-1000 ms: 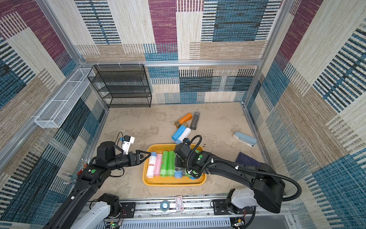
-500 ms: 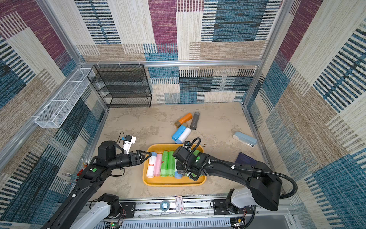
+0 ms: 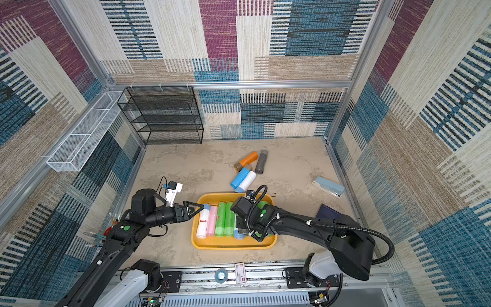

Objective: Put the roll of trash bags into the storage box
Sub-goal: Place the roll of trash bags in the storage box.

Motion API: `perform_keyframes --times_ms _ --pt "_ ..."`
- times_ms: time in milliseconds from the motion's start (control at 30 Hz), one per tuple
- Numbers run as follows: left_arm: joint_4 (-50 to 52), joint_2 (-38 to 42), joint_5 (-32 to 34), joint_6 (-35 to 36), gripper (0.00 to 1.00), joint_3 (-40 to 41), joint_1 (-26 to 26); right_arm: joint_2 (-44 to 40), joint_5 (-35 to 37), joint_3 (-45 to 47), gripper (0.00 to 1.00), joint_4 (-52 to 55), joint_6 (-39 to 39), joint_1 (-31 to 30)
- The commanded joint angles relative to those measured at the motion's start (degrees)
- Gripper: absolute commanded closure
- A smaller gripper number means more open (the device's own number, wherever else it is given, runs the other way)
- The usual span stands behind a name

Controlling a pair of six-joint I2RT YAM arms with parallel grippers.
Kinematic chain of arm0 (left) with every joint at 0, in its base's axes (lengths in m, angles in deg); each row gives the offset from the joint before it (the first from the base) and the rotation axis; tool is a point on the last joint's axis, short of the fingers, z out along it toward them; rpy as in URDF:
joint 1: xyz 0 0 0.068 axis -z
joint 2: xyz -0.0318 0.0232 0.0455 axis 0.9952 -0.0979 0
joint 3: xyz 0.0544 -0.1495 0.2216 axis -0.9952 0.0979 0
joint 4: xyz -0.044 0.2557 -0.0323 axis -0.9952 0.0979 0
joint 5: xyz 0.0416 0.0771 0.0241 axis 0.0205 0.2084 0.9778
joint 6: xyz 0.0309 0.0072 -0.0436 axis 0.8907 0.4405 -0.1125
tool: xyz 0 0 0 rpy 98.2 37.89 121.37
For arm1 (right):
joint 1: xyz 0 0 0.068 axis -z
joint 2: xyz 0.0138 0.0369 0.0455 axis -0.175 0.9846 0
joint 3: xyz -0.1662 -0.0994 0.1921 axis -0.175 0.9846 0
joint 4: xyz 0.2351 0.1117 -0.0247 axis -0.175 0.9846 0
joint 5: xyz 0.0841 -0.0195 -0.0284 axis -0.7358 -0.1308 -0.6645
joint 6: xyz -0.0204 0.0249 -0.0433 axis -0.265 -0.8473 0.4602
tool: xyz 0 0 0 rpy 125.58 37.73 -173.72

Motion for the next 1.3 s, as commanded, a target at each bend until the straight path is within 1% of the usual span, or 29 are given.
perform_keyframes --times_ms 0,467,1267 --pt "-1.27 0.02 -0.41 -0.02 0.02 0.17 -0.05 0.74 1.7 -0.35 0.62 0.14 0.67 -0.19" --pt "-1.29 0.06 -0.29 -0.01 0.02 0.17 -0.09 1.92 1.87 -0.32 0.6 0.3 0.78 -0.33" --pt "-1.41 0.13 -0.41 -0.03 0.01 0.27 -0.05 1.28 3.32 -1.88 0.54 2.56 1.71 -0.4"
